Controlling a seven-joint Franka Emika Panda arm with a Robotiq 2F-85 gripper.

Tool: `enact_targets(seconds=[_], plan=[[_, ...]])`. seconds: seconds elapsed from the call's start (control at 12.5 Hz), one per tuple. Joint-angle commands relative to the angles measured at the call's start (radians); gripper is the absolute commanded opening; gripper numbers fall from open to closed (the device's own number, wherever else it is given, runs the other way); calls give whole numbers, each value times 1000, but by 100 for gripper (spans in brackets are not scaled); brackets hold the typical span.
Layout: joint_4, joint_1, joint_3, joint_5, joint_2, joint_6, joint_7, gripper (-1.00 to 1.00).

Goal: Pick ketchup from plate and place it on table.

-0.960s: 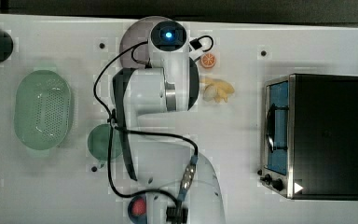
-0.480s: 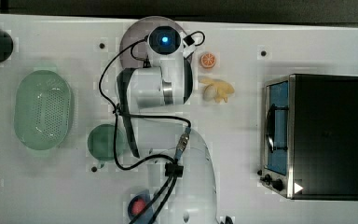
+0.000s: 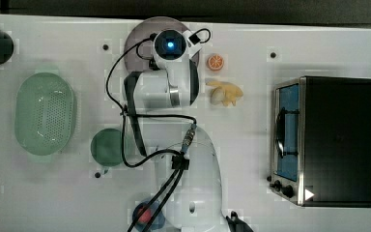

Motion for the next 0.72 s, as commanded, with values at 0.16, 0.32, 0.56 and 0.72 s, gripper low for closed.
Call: enact_targets(seconds=[0.16, 0.32, 0.56, 0.72], plan=[[49, 12, 5, -16, 7, 5, -26, 21], [52, 12, 6, -16, -6, 6, -26, 20], [48, 9, 8, -15, -94, -9, 6, 20], [38, 3, 8, -15, -192, -118, 41, 20]])
